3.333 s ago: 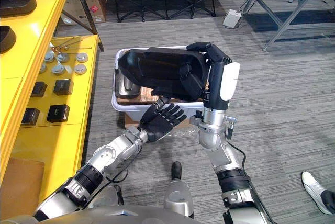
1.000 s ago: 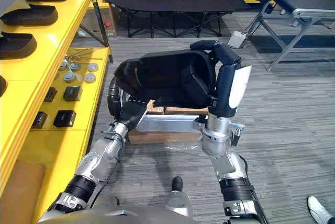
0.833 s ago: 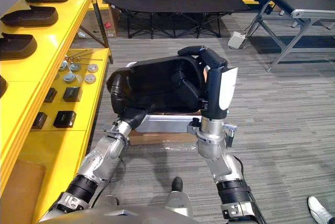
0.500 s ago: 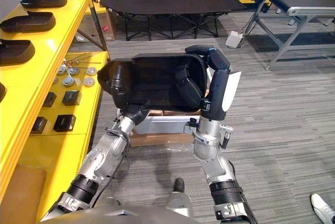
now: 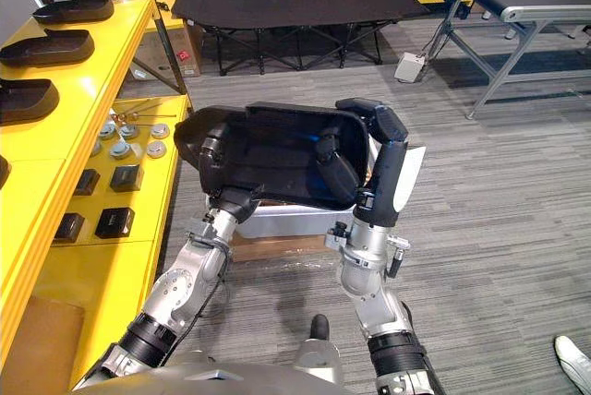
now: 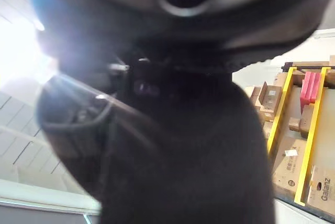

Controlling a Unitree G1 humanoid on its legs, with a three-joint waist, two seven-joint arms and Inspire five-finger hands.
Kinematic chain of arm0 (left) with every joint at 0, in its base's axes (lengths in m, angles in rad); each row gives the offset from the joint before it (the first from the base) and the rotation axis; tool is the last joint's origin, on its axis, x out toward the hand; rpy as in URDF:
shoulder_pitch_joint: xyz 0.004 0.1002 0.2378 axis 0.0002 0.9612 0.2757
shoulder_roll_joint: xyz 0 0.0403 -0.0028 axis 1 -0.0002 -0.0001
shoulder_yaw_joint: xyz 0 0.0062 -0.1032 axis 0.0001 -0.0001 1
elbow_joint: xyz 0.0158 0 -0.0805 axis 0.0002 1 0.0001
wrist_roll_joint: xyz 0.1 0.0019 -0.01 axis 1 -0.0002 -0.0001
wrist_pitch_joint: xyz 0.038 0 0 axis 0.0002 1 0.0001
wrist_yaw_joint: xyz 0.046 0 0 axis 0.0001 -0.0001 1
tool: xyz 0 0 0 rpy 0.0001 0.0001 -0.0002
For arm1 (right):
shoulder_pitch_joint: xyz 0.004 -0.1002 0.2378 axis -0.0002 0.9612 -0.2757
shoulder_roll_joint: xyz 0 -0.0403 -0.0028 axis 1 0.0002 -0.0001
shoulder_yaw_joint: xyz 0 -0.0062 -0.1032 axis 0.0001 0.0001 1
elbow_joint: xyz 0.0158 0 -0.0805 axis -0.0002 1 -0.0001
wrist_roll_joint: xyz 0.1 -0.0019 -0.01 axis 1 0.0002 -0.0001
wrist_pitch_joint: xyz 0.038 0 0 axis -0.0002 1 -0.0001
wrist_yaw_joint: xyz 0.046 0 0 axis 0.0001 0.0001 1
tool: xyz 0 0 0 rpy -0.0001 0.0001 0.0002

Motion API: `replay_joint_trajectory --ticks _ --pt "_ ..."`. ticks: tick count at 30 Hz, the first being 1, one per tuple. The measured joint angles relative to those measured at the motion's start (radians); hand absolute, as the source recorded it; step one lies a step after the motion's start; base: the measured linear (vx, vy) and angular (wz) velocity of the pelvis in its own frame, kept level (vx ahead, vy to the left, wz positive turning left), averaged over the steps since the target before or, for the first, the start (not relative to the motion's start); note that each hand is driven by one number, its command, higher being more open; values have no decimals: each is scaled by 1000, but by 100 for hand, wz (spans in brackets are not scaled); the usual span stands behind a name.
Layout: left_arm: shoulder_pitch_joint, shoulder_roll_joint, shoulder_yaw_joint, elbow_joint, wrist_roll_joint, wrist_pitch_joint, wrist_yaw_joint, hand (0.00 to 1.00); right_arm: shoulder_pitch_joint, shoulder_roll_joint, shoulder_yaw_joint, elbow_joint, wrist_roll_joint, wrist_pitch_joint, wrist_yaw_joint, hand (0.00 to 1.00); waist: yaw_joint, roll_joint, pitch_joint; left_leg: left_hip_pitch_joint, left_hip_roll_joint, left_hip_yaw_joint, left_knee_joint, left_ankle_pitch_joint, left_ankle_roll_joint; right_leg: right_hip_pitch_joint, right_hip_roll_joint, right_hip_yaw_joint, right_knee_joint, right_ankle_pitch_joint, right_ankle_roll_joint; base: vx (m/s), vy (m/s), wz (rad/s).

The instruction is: Walk over and take three plastic housings, then place them on the shelf

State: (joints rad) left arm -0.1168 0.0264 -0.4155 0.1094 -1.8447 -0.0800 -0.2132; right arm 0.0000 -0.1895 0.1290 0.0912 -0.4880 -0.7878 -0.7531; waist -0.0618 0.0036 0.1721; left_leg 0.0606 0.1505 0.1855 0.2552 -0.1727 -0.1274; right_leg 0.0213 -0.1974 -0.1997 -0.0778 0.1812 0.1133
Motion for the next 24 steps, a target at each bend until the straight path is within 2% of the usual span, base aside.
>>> replay_joint_trajectory --ticks 3,4,10,15,16,19,21,24 --pt "23 1 0 -4 0 -8 0 0 8 2 2 12 -9 5 3 0 4 -1 -1 0 0 1 0 -1 0 0 0 0 0 0 0 4 1 -1" --pt "39 1 0 -4 1 -13 0 0 9 2 2 20 -20 14 7 100 5 -4 -3 0 0 1 -1 -2 0 -1 0 0 0 0 0 0 0 0" --pt "54 10 22 -5 57 -57 1 0 50 -2 -2 47 -96 24 23 100 6 -9 -8 1 0 3 -6 -2 0 2 0 0 0 0 0 0 0 0" --pt "94 -9 160 -97 326 -177 51 0 111 -9 0 70 -87 66 112 100 7 -9 -8 4 1 3 -15 1 -1 2 3 0 0 -1 -2 0 0 0" --pt "98 -38 223 -128 427 -224 87 0 117 -9 -1 67 -63 79 153 100 7 -10 -9 7 1 3 -16 1 -1 4 3 0 0 -1 -1 0 0 0" --pt "102 -77 366 -237 625 -303 165 0 137 -7 -16 50 12 134 269 100 13 -12 -12 26 1 3 -25 1 -1 21 4 -1 0 1 2 0 0 0" --pt "112 -78 423 -314 723 -338 193 0 159 -1 -38 19 77 169 327 100 27 -14 -15 28 0 4 -29 1 -1 21 4 -1 0 0 2 0 0 0" --pt "130 -78 474 -386 955 -379 282 0 166 13 -72 -55 183 213 419 100 39 -18 -18 30 -1 3 -31 1 -1 22 3 -1 0 0 2 0 0 0"
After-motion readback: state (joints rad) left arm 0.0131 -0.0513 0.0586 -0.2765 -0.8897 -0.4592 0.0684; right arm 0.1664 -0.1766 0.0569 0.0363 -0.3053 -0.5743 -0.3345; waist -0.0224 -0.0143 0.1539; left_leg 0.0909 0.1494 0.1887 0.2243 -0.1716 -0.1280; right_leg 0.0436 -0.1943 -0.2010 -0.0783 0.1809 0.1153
